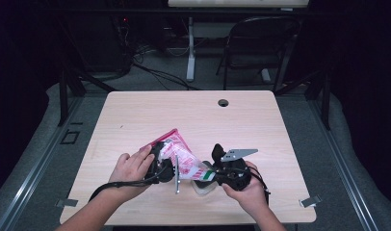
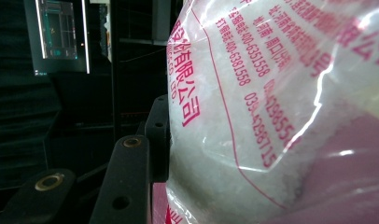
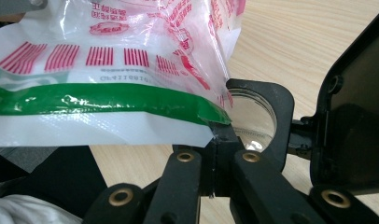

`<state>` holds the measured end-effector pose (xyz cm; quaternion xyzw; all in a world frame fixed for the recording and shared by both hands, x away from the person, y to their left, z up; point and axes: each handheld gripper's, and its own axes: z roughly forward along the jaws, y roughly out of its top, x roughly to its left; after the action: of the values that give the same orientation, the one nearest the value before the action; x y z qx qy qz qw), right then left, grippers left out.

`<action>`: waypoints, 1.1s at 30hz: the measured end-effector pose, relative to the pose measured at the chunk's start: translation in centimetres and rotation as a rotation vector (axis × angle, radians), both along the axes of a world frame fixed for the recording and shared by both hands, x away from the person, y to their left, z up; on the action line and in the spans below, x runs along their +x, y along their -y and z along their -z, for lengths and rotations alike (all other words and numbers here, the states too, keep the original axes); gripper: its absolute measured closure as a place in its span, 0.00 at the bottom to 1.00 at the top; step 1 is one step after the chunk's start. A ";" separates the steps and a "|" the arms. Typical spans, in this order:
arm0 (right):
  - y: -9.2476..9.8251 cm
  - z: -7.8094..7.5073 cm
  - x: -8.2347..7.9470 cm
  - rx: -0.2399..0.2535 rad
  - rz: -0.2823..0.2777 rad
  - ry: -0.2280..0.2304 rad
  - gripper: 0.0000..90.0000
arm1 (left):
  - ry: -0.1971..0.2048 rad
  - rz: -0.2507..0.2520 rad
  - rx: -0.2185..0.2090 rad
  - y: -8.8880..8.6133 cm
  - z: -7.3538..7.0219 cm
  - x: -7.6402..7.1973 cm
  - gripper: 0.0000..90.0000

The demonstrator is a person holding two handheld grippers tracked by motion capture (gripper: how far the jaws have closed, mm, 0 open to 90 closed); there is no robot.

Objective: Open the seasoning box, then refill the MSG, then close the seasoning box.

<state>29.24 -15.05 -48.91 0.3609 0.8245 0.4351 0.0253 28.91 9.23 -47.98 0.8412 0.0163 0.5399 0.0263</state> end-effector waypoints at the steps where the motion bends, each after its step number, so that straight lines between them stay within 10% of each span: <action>1: 0.0 0.0 0.0 -0.004 -0.003 0.000 1.00 | 0.004 0.003 0.003 0.0 0.0 0.0 0.68; 33: 0.6 0.4 0.1 -0.002 0.018 -0.006 1.00 | 0.059 0.036 0.066 1.0 -0.2 -0.5 0.69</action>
<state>29.32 -15.65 -49.32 0.3694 0.8217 0.4330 0.0271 28.37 8.27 -47.82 0.8254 -0.0174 0.5642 0.0087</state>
